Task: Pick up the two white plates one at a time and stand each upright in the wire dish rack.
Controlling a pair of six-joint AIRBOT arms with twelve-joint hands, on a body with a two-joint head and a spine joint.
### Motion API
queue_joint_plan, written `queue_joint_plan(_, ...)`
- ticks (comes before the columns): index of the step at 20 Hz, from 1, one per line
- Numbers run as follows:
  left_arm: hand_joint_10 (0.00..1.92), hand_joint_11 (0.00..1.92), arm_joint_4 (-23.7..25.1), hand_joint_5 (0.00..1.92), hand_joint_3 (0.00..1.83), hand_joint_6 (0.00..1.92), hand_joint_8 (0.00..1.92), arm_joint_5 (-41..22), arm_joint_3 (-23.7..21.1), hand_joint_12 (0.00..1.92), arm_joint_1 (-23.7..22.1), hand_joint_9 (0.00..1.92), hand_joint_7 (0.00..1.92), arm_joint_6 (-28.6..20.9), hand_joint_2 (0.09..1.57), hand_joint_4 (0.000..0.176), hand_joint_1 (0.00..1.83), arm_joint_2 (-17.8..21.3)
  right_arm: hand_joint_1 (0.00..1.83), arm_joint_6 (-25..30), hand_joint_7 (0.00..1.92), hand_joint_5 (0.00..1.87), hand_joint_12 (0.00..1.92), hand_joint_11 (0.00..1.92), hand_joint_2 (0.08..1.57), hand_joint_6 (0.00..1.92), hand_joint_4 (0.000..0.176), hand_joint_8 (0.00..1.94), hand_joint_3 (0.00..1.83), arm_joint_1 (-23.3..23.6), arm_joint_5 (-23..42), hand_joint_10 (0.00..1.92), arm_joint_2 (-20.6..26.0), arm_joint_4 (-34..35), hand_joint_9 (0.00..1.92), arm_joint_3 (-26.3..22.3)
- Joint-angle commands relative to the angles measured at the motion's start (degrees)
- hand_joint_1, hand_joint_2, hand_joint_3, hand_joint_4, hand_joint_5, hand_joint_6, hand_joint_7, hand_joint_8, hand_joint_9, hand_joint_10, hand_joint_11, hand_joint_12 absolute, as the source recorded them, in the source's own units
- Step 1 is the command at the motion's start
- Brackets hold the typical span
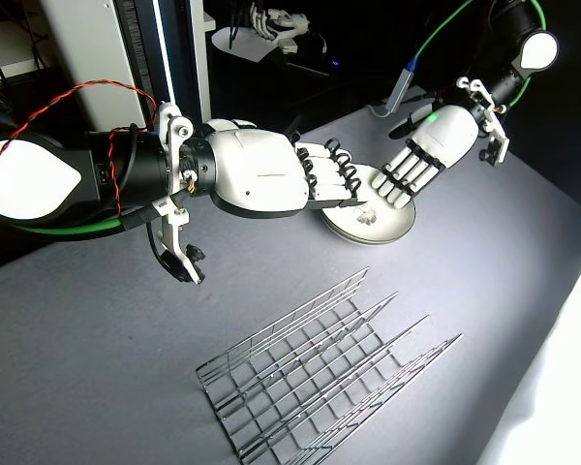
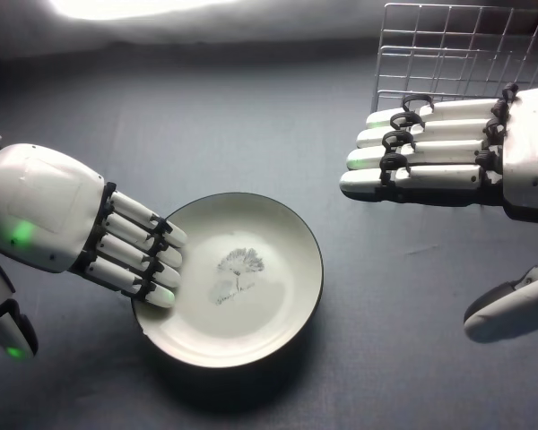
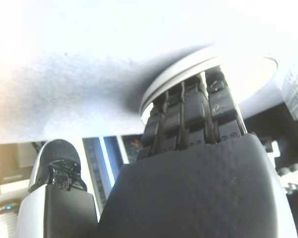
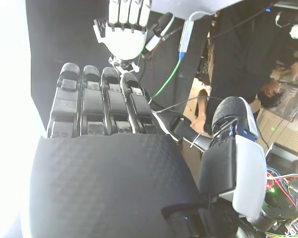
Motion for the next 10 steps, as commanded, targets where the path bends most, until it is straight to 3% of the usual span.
queue_joint_plan(1,0.00,0.04,-1.6,0.08,0.00,0.00,0.00,-1.6,0.3,0.06,0.2,0.08,0.10,-0.2,1.12,0.000,0.00,0.0,0.00,0.1,0.00,0.00,0.00,0.00,1.00,0.00,0.000,0.00,0.00,0.2,5.3,0.00,0.3,3.1,0.00,0.1)
queue_joint_plan(10,0.00,0.00,-1.6,0.09,0.00,0.00,0.00,-1.3,-0.6,0.15,1.9,0.09,0.11,-0.3,1.10,0.000,0.00,-0.4,0.00,-0.4,0.00,0.00,0.00,0.00,0.99,0.00,0.000,0.00,0.00,-0.6,6.9,0.00,0.7,1.8,0.00,0.1)
